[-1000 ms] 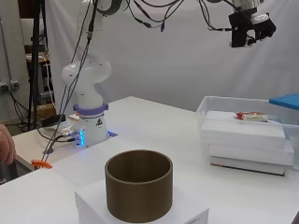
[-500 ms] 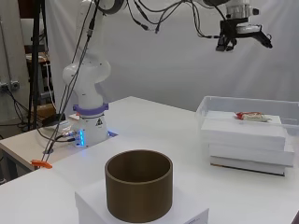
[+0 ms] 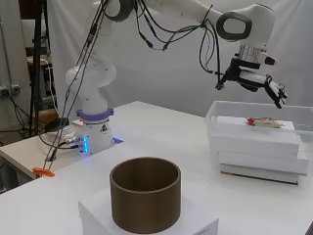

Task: Teleoperate dual arm-hand system to remove items from a box

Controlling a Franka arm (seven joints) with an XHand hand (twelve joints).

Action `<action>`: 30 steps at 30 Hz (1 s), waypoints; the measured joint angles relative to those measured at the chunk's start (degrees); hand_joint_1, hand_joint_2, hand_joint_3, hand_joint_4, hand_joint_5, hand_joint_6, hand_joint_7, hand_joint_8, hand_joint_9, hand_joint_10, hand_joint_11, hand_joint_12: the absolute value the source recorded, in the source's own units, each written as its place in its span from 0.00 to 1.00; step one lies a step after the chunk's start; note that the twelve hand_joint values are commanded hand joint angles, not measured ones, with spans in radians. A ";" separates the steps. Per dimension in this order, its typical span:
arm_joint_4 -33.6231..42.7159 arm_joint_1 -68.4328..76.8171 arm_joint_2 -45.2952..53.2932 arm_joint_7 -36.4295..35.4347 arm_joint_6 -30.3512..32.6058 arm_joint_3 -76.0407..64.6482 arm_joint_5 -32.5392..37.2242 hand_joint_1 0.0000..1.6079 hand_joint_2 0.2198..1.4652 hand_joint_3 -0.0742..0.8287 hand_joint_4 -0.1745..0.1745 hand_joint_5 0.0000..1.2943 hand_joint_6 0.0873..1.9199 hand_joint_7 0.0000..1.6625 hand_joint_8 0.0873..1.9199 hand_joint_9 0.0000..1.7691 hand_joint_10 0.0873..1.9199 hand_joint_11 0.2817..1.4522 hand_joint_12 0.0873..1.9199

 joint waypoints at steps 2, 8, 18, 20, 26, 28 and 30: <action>0.22 -0.04 1.71 -1.16 1.39 -0.34 -0.21 0.08 0.53 0.06 0.60 0.12 0.00 0.20 0.00 0.25 0.00 0.23 0.00; 2.05 0.34 6.97 -6.22 5.26 -0.59 -1.10 0.21 0.54 0.08 0.58 0.17 0.00 0.25 0.00 0.30 0.00 0.26 0.00; 6.23 -0.51 8.88 -13.13 3.24 -1.11 7.14 0.83 0.76 0.08 0.00 0.70 0.61 0.44 0.58 0.51 0.61 0.28 0.44; 3.55 -0.52 6.66 -13.37 4.70 -0.98 7.05 0.84 0.76 0.08 0.00 0.70 0.62 0.43 0.57 0.50 0.61 0.26 0.44; -1.51 -0.86 -2.97 -11.49 5.03 -1.51 7.67 0.84 0.76 0.08 0.00 0.70 0.61 0.45 0.56 0.52 0.61 0.27 0.45; -2.93 -1.24 -8.74 -11.07 5.38 -2.57 8.32 0.84 0.75 0.08 0.00 0.70 0.60 0.45 0.55 0.53 0.61 0.27 0.46; -6.87 -1.65 -15.18 -10.59 5.82 -3.80 9.07 0.84 0.75 0.08 0.00 0.70 0.59 0.46 0.55 0.53 0.61 0.27 0.47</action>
